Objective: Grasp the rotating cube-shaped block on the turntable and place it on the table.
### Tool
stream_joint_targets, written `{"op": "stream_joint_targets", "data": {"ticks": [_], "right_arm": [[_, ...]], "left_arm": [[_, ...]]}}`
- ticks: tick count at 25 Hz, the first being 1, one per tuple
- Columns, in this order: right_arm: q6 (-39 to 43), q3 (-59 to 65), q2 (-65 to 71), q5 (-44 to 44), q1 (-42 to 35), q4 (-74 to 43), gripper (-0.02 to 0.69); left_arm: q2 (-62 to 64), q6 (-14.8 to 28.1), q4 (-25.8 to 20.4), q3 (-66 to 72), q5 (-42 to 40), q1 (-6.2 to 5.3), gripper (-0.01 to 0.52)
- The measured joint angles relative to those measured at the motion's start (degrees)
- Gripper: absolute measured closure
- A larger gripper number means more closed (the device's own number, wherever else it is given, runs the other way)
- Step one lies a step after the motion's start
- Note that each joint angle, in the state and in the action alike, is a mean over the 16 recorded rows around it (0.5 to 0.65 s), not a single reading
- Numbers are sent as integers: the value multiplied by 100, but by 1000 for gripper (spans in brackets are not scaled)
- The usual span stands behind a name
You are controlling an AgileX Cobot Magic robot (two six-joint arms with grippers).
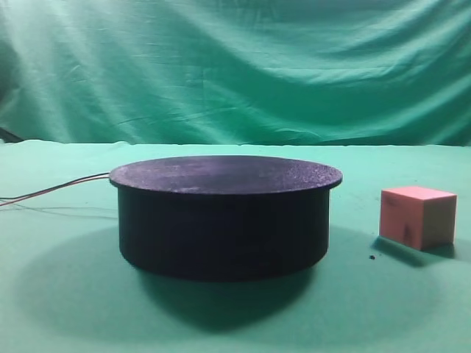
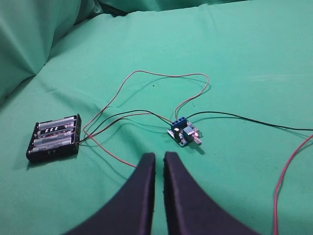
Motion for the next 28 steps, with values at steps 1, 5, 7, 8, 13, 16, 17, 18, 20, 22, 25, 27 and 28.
{"op": "stream_joint_targets", "data": {"ticks": [1,5,7,8,13,16,17,18,20,22,25,27,28], "right_arm": [[-138,3,-21,-56,-48,18,665],[-692,88,-178,-462,-405,103,665],[-916,214,-320,-775,-676,152,665],[-1001,304,-410,-952,-832,174,665],[-1187,1055,-1084,-2025,-1773,274,665],[-1233,1729,-1646,-2767,-2378,332,665],[-1247,1987,-1856,-3013,-2556,349,665],[-1259,2252,-2072,-3250,-2720,366,665],[-1276,2795,-2524,-3675,-2996,402,665],[-1284,3295,-2988,-3979,-3209,440,665],[-1286,3916,-3642,-4236,-3426,499,665],[-1286,4232,-4009,-4295,-3514,533,665],[-1286,4359,-4169,-4290,-3542,547,665]], "left_arm": [[0,0,0,0,0,0,514],[0,0,0,0,0,0,514],[0,0,0,0,0,0,514],[0,0,0,0,0,0,514],[0,0,0,0,0,0,514],[0,0,0,0,0,0,514],[0,0,0,0,0,0,514],[0,0,0,0,0,0,514],[0,0,0,0,0,0,514],[0,0,0,0,0,0,514],[0,0,0,0,0,0,514],[0,0,0,0,0,0,514],[0,0,0,0,0,0,514]]}}
